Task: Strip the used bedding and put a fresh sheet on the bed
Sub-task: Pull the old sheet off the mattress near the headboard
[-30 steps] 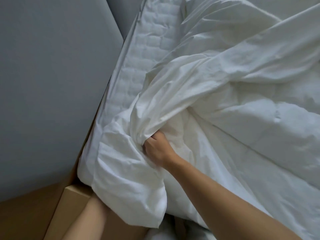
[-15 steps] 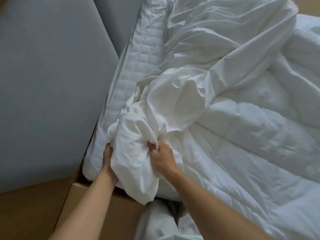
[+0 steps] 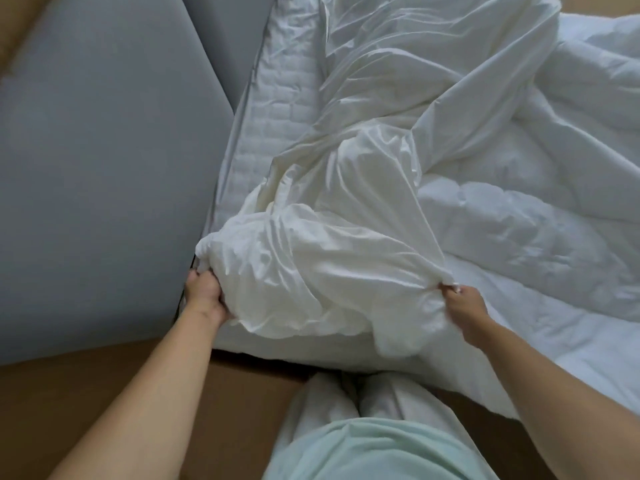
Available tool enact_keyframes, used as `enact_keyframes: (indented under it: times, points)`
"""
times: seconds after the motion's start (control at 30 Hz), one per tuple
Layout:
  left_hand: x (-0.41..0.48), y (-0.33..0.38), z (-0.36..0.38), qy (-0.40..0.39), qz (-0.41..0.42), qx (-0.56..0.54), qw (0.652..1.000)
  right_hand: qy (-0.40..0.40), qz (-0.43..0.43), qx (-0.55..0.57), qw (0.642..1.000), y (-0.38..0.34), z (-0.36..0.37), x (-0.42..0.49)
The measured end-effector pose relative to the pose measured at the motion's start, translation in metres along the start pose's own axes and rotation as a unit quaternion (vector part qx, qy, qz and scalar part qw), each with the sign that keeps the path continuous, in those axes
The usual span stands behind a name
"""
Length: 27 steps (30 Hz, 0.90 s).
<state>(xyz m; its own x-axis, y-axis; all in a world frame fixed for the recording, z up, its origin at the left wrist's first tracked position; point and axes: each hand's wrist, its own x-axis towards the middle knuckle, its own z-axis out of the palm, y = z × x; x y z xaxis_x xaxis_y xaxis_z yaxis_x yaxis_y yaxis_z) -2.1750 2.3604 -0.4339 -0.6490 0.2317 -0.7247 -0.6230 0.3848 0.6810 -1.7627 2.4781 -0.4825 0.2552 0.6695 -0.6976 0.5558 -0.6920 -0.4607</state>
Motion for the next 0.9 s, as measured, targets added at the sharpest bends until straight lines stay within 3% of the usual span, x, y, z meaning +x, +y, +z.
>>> enact_keyframes:
  times: [0.1, 0.2, 0.27, 0.33, 0.4, 0.5, 0.67, 0.77, 0.9]
  points:
    - [-0.007, -0.018, 0.002, 0.013, 0.030, 0.049, 0.998, 0.029, -0.004, 0.003, 1.000, -0.007, 0.008, 0.001]
    - [-0.016, -0.036, 0.002, 0.027, 0.068, 0.112, 0.991, -0.012, -0.080, -0.039, 0.996, -0.041, 0.061, -0.038]
    - [-0.024, -0.048, 0.003, 0.015, 0.096, 0.158, 0.983, -0.008, -0.219, -0.147, 0.965, -0.060, 0.107, -0.078]
    - [-0.026, -0.056, 0.003, 0.012, 0.128, 0.176, 0.976, -0.016, -0.347, -0.236, 0.907, -0.066, 0.148, -0.111]
    - [-0.025, -0.059, 0.000, 0.034, 0.161, 0.191, 0.968, -0.061, -0.374, -0.264, 0.887, -0.067, 0.174, -0.125]
    - [-0.023, -0.062, -0.006, 0.040, 0.196, 0.218, 0.955, -0.150, -0.355, -0.231, 0.893, -0.057, 0.187, -0.120]
    - [-0.023, -0.051, -0.015, 0.070, 0.186, 0.150, 0.968, -0.098, -0.346, -0.245, 0.901, -0.011, 0.148, -0.082]
    - [-0.019, -0.033, -0.030, 0.094, 0.155, 0.069, 0.981, -0.035, -0.228, -0.327, 0.916, 0.046, 0.055, -0.032]
    - [-0.031, -0.027, -0.031, 0.075, 0.169, 0.092, 0.978, 0.043, -0.071, -0.352, 0.932, 0.095, -0.051, 0.014]
